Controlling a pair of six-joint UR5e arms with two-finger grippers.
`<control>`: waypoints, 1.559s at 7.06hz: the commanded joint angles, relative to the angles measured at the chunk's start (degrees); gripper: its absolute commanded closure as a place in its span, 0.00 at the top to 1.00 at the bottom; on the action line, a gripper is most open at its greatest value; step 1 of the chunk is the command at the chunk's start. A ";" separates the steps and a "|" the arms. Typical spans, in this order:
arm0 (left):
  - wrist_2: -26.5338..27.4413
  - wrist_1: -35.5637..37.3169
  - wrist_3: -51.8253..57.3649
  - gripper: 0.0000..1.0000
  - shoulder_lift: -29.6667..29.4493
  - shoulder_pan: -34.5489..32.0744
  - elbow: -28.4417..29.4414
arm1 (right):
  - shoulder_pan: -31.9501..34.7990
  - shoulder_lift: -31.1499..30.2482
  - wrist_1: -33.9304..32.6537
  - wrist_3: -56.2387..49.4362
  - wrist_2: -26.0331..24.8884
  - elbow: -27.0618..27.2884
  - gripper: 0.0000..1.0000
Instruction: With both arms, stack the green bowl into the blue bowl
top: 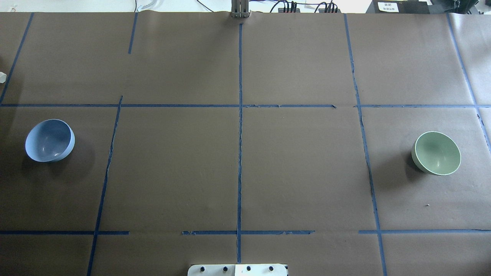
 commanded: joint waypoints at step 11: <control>-0.10 -9.62 -7.60 0.40 -5.59 9.61 11.14 | -1.72 -0.44 4.14 0.24 0.00 -0.79 1.00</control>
